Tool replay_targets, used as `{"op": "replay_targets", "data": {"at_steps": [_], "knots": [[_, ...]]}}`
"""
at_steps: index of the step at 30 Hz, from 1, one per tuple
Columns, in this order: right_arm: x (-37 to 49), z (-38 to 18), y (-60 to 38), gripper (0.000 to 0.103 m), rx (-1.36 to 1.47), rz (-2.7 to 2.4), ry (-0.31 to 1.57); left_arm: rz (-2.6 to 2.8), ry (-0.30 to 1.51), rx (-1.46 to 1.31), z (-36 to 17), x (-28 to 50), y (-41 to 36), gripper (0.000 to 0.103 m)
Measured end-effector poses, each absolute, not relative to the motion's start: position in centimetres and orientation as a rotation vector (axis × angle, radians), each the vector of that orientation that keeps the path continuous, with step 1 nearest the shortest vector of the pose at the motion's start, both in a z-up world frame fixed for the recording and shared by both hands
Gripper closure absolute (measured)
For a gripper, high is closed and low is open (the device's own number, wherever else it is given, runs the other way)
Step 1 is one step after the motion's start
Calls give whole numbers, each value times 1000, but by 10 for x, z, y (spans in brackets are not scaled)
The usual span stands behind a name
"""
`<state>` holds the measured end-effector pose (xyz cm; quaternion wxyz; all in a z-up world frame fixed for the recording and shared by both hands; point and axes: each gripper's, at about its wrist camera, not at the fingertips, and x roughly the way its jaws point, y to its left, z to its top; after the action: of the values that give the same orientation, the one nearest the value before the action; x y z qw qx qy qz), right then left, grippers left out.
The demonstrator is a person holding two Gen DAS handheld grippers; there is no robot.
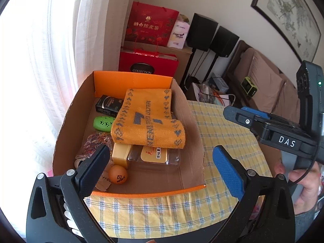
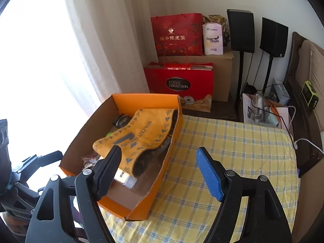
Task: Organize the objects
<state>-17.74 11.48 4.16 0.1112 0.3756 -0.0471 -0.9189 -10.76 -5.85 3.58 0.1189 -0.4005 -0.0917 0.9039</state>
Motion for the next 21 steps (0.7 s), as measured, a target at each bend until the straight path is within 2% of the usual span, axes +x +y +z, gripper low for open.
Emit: {"op": "replay_targets", "data": {"at_steps": [16,21], "knots": [[-130,29,139,13,1133,-2794,-111,2712,-196,-1178,32,-93,-34,0],[-111,20,143,1,1136,-2847,-105,2779,-147,-1157,27,-83,-31,0]]}}
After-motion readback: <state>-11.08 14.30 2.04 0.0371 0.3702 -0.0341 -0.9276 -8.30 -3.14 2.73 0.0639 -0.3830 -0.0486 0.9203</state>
